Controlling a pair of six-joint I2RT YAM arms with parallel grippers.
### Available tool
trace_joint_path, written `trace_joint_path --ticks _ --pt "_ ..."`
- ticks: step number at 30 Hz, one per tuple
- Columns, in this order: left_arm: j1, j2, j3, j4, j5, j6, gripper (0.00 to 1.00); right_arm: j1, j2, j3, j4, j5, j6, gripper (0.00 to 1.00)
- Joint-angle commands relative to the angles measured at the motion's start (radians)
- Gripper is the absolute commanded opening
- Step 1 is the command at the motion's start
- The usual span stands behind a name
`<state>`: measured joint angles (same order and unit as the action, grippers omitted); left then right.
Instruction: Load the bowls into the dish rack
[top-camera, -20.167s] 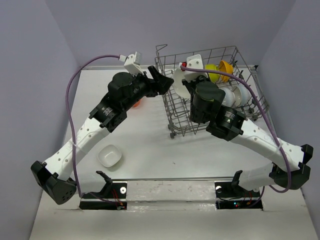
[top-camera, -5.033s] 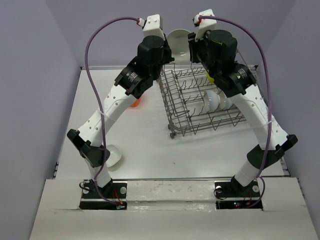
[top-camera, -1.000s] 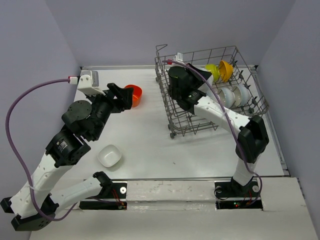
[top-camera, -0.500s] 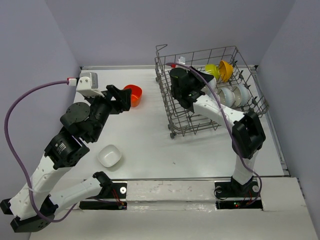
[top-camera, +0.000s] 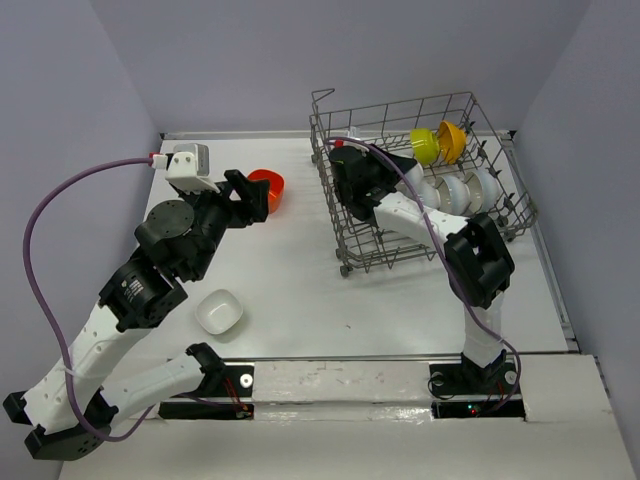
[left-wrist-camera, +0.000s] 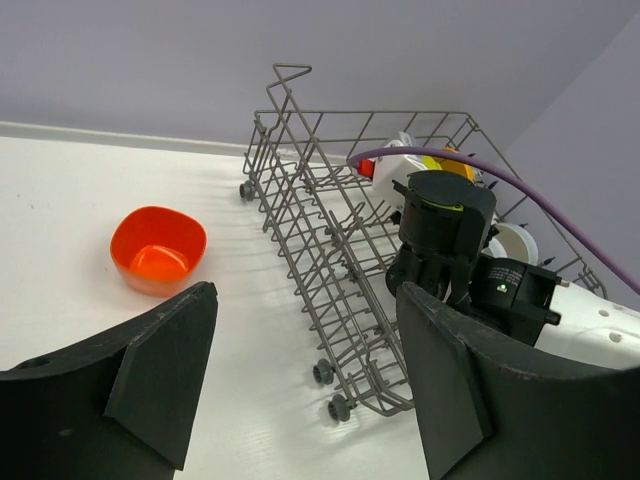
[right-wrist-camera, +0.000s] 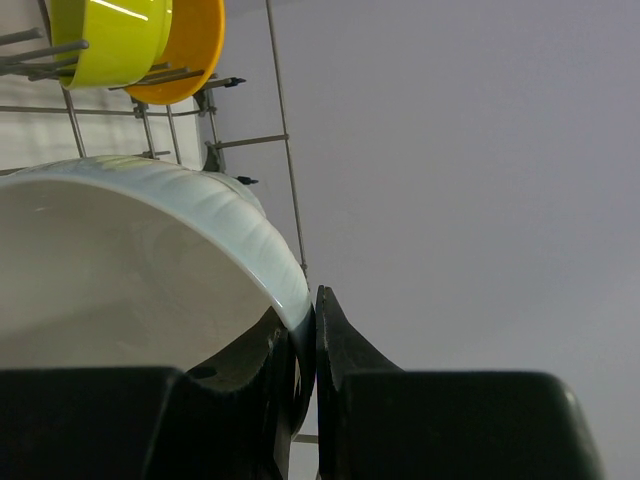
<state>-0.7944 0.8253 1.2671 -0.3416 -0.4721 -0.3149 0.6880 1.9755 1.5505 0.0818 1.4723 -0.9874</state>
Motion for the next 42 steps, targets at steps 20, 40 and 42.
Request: trace_joint_path --ticks 20,40,42 --pt "0.012 0.012 -0.009 0.041 -0.002 0.02 0.82 -0.004 -0.024 -0.016 0.055 0.089 0.021 0.01" --pt "0.023 0.058 -0.012 0.041 0.03 -0.007 0.82 0.005 -0.127 -0.075 0.069 0.092 0.015 0.01" --pt "0.023 0.064 -0.012 0.041 0.033 -0.01 0.82 0.005 -0.126 -0.073 0.07 0.092 0.015 0.01"
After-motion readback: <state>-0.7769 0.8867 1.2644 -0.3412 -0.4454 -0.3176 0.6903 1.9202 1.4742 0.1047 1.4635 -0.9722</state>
